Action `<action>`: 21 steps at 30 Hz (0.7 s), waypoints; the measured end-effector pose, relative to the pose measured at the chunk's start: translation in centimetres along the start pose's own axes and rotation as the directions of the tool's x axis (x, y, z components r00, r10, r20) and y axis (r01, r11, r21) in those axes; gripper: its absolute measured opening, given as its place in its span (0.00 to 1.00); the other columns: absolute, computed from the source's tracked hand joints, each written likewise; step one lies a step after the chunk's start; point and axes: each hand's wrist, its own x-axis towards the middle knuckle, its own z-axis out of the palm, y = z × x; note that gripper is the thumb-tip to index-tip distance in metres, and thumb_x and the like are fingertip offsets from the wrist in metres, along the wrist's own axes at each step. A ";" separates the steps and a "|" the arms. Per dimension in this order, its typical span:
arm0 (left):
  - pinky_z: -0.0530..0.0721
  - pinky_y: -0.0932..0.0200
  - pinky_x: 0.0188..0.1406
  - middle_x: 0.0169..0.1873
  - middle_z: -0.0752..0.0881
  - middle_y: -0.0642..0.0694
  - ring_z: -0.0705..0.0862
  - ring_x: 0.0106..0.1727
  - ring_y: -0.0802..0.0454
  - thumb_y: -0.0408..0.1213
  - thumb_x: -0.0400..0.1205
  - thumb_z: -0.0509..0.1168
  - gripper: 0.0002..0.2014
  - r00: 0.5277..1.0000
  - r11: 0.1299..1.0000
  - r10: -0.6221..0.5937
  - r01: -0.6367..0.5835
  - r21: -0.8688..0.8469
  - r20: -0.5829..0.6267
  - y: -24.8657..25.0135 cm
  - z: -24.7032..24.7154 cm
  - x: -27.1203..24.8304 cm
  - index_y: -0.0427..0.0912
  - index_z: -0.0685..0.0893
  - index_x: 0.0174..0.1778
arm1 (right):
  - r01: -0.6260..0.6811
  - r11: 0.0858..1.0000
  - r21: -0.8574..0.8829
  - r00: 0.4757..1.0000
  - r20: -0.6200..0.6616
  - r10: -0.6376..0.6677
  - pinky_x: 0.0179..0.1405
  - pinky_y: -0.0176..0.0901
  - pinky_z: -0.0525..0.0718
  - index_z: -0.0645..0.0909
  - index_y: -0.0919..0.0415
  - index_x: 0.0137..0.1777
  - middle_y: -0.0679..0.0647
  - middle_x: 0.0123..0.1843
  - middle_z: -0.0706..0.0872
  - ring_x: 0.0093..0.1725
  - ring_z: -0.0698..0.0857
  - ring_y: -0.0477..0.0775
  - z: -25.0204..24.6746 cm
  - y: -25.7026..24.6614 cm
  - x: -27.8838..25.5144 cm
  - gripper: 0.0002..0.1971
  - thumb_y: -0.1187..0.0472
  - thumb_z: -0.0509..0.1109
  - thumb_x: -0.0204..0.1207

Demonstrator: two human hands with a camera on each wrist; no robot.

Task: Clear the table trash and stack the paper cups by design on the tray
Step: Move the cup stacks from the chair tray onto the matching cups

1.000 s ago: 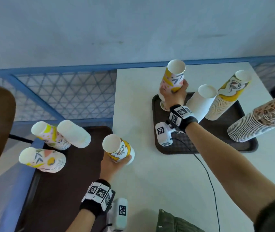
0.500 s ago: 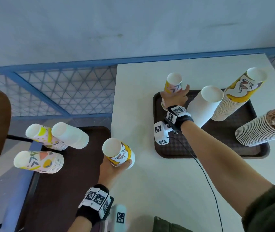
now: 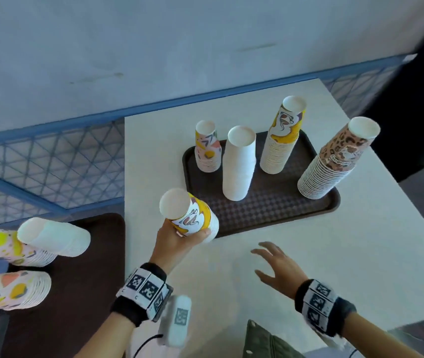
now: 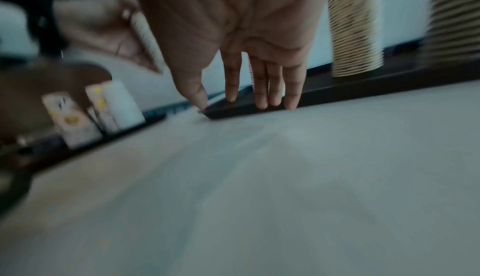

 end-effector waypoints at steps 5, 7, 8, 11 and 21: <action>0.83 0.60 0.62 0.56 0.88 0.51 0.86 0.58 0.59 0.52 0.58 0.77 0.37 0.964 0.985 0.174 -0.173 -0.023 0.203 6.5 7.8 1.4 0.41 0.79 0.62 | -0.130 0.945 -0.301 0.991 -0.052 0.119 0.66 0.62 0.69 0.52 0.43 0.79 0.64 0.79 0.61 0.77 0.63 0.67 -0.3 9.0 -6.5 0.45 0.26 0.54 0.63; 0.81 0.71 0.57 0.55 0.86 0.56 0.85 0.55 0.68 0.47 0.60 0.78 0.36 0.941 0.969 0.246 -0.233 -0.086 0.232 9.8 10.7 2.2 0.40 0.77 0.64 | -0.152 0.934 -0.325 0.988 -0.020 0.154 0.64 0.66 0.71 0.44 0.44 0.81 0.64 0.80 0.58 0.79 0.60 0.68 -0.6 11.1 -8.0 0.50 0.21 0.50 0.62; 0.80 0.75 0.55 0.54 0.85 0.59 0.84 0.54 0.71 0.42 0.62 0.79 0.34 0.929 0.957 0.287 -0.267 -0.111 0.232 11.6 12.0 2.6 0.40 0.76 0.64 | -0.172 0.924 -0.343 0.984 -0.008 0.180 0.61 0.66 0.75 0.45 0.46 0.81 0.63 0.81 0.58 0.78 0.61 0.68 -0.5 12.1 -8.5 0.51 0.19 0.46 0.61; 0.80 0.77 0.53 0.53 0.83 0.62 0.83 0.52 0.74 0.37 0.67 0.78 0.34 0.897 0.917 0.397 -0.377 -0.133 0.194 17.1 15.2 4.3 0.38 0.73 0.68 | -0.180 0.901 -0.395 0.978 0.029 0.208 0.60 0.63 0.76 0.48 0.51 0.82 0.64 0.84 0.45 0.78 0.58 0.62 -0.4 14.0 -9.0 0.57 0.16 0.44 0.58; 0.81 0.45 0.66 0.57 0.84 0.51 0.83 0.63 0.45 0.52 0.66 0.75 0.36 0.916 0.922 0.382 -0.369 0.115 -0.125 25.5 17.9 9.8 0.47 0.68 0.67 | -0.019 0.908 -0.418 0.971 0.209 0.116 0.74 0.55 0.43 0.50 0.50 0.81 0.62 0.84 0.40 0.84 0.37 0.58 -2.3 15.1 -9.2 0.59 0.14 0.45 0.53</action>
